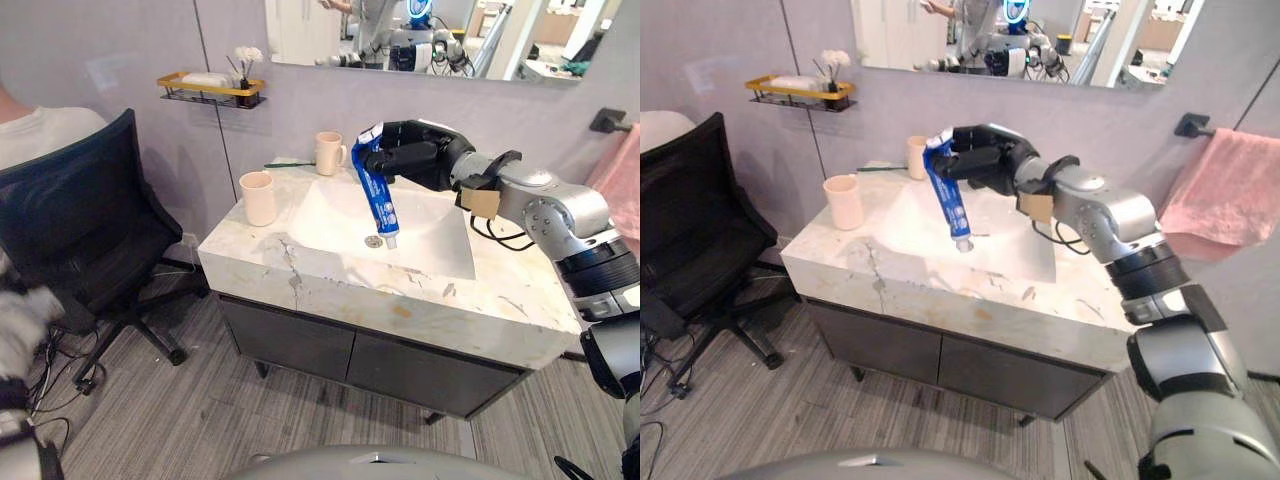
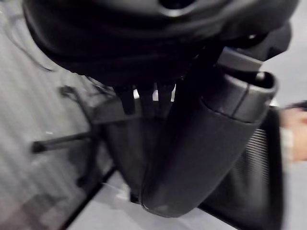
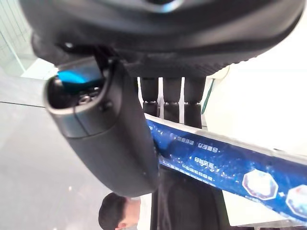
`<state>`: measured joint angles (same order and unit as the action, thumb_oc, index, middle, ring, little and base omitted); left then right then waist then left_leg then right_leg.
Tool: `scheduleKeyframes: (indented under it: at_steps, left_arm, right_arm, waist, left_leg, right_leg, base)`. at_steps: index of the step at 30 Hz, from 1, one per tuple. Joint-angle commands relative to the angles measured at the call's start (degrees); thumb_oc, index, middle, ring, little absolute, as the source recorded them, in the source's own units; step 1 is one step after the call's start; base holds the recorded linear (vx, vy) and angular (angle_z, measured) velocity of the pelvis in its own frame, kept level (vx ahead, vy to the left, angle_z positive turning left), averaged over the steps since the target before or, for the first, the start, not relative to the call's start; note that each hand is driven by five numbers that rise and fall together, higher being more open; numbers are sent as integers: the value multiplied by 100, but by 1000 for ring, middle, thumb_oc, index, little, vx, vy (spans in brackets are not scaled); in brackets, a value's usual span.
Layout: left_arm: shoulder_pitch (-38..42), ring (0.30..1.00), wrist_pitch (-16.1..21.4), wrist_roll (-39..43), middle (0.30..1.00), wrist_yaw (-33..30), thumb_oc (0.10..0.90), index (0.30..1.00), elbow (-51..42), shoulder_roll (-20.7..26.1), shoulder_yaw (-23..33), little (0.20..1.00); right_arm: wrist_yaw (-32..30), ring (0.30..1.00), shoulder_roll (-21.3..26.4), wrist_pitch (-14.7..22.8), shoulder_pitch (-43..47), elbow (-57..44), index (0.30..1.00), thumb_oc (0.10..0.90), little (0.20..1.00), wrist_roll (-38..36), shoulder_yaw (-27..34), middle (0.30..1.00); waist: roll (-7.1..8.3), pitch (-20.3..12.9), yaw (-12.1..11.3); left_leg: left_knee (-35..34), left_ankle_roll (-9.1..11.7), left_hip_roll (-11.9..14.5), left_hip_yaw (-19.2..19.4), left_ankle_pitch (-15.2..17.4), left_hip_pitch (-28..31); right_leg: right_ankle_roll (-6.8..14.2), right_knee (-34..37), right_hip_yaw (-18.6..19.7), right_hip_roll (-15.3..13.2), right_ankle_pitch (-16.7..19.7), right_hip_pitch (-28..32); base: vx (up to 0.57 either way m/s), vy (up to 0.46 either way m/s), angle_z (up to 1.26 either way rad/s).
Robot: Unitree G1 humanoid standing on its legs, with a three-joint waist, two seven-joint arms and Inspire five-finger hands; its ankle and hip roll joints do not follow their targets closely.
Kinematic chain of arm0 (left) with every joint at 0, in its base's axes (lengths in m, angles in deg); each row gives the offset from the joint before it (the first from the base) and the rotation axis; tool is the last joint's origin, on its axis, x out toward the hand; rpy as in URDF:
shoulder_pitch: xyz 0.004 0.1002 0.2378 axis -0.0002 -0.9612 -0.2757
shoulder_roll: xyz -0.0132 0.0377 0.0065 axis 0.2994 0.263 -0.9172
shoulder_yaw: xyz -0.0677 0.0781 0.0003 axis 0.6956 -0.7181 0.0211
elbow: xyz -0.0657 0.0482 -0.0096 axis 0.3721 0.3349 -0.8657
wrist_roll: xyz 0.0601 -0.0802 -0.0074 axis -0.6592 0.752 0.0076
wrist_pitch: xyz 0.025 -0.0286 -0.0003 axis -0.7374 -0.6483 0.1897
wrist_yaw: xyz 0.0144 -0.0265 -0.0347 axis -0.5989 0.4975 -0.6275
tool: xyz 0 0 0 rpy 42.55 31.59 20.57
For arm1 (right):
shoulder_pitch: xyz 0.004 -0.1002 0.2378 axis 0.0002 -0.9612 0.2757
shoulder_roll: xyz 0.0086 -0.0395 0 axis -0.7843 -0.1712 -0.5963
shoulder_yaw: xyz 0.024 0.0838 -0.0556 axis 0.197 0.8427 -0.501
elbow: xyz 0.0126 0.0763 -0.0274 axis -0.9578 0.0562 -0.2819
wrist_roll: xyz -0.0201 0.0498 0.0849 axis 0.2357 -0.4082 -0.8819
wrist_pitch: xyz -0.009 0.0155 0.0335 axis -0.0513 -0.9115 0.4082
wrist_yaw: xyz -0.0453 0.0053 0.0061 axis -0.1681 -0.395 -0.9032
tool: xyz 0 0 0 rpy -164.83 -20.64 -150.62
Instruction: Organize the bathroom.
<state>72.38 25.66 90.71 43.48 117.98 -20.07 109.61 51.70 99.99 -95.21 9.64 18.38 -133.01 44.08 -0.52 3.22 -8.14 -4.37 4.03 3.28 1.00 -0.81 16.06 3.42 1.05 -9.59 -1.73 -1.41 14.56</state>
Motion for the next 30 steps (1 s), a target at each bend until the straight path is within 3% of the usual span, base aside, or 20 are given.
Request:
scheduleKeyframes:
  at_steps: [1, 2, 3, 6, 8, 9, 11, 16, 20, 23, 27, 30]
  left_arm:
    - [219, 900, 811, -794, 900, -234, 800, 900, 26, 251, -270, 900]
    - [219, 900, 811, -794, 900, -234, 800, 900, 26, 251, -270, 900]
    - [-164, 900, 1018, -1024, 900, -249, 800, 900, 324, -60, -344, 900]
    - [-324, 900, 1041, -1160, 900, -162, 800, 900, 506, -188, -370, 900]
    - [-755, 900, 1036, -1961, 900, 230, 800, 900, 1563, -669, -780, 900]
    - [-755, 900, 1036, -1961, 900, 230, 800, 900, 1563, -669, -780, 900]
    - [-941, 900, 397, -2655, 900, 793, 800, 900, 2426, -1038, -1351, 900]
    - [-1159, 900, 97, -3120, 900, 1693, 800, 900, 3640, -1343, -1936, 900]
    - [-1201, 900, 239, -3751, 900, 1968, 800, 900, 4290, -1532, -2336, 900]
    - [-1162, 900, 345, -4097, 900, 2101, 800, 900, 4643, -1679, -2524, 900]
    - [-1086, 900, 440, -4469, 900, 2106, 800, 900, 4724, -1712, -2789, 900]
    - [-1091, 900, 457, -4309, 900, 2030, 800, 900, 4646, -1649, -2814, 900]
  right_arm:
    - [-190, 300, 37, 464, 798, -318, 300, 400, 300, -98, 754, 300]
    - [-190, 300, 37, 464, 798, -318, 300, 400, 300, -98, 754, 300]
    - [-237, 300, 78, 363, 858, -389, 300, 400, 300, -145, 782, 300]
    - [-237, 300, 116, 341, 906, -382, 300, 400, 300, -192, 773, 300]
    - [-152, 300, 173, 327, 1109, -222, 300, 400, 300, -229, 713, 300]
    - [-152, 300, 173, 327, 1109, -222, 300, 400, 300, -229, 713, 300]
    - [-217, 300, 123, 319, 1236, -238, 300, 400, 300, -291, 640, 300]
    - [12, 300, 145, 396, 1306, -93, 300, 400, 300, -212, 579, 300]
    - [153, 300, 127, 481, 1316, 5, 300, 400, 300, -133, 486, 300]
    - [162, 300, 161, 481, 1255, 12, 300, 400, 300, -29, 472, 300]
    - [167, 300, 293, 691, 1010, 95, 300, 400, 300, 203, 532, 300]
    - [293, 300, 306, 874, 928, 177, 300, 400, 300, 281, 518, 300]
  waist:
    - [197, -666, -37]
    - [197, -666, -37]
    - [227, -630, -80]
    - [236, -620, -99]
    - [267, -562, -173]
    - [267, -562, -173]
    - [271, -480, -188]
    - [256, -394, -154]
    - [297, -334, -124]
    - [320, -308, -34]
    - [306, -298, 108]
    - [287, -292, 87]
  left_leg:
    - [616, -65, -216, -495, 159, -535]
    - [616, -65, -216, -495, 159, -535]
    - [641, -64, -212, -509, 188, -540]
    - [654, -62, -211, -514, 187, -558]
    - [750, -50, -192, -511, 184, -665]
    - [750, -50, -192, -511, 184, -665]
    - [826, -41, -151, -457, 234, -688]
    - [833, 9, -85, -359, 190, -759]
    - [992, 31, -97, -262, 183, -858]
    - [1178, -8, -182, 268, 278, -942]
    - [1167, -213, -350, 1352, 476, -1034]
    - [1053, -276, -458, 1295, 480, -964]
  right_leg:
    - [38, -399, -341, -100, -360, -87]
    - [38, -399, -341, -100, -360, -87]
    - [22, -405, -363, -98, -399, -76]
    - [12, -408, -374, -94, -405, -84]
    - [-19, -461, -434, -99, -426, -122]
    - [-19, -461, -434, -99, -426, -122]
    - [-37, -527, -466, -89, -516, -114]
    - [-88, -611, -546, -52, -612, -148]
    - [-147, -619, -585, -33, -624, -151]
    - [-193, -591, -748, -14, -650, -90]
    - [-209, -652, -1207, -28, -747, -23]
    - [-134, -732, -1249, -95, -772, -27]
  base:
    - [-44, 2, 1]
    - [-36, 2, -1]
    - [0, 0, 0]
    - [-29, 7, 3]
    - [-67, 21, 11]
    - [0, 0, 0]
    - [-35, 7, -1]
    - [-54, 42, 1]
    - [-32, 54, 2]
    - [-16, 99, 8]
    - [-22, 139, 75]
    - [21, 117, 34]
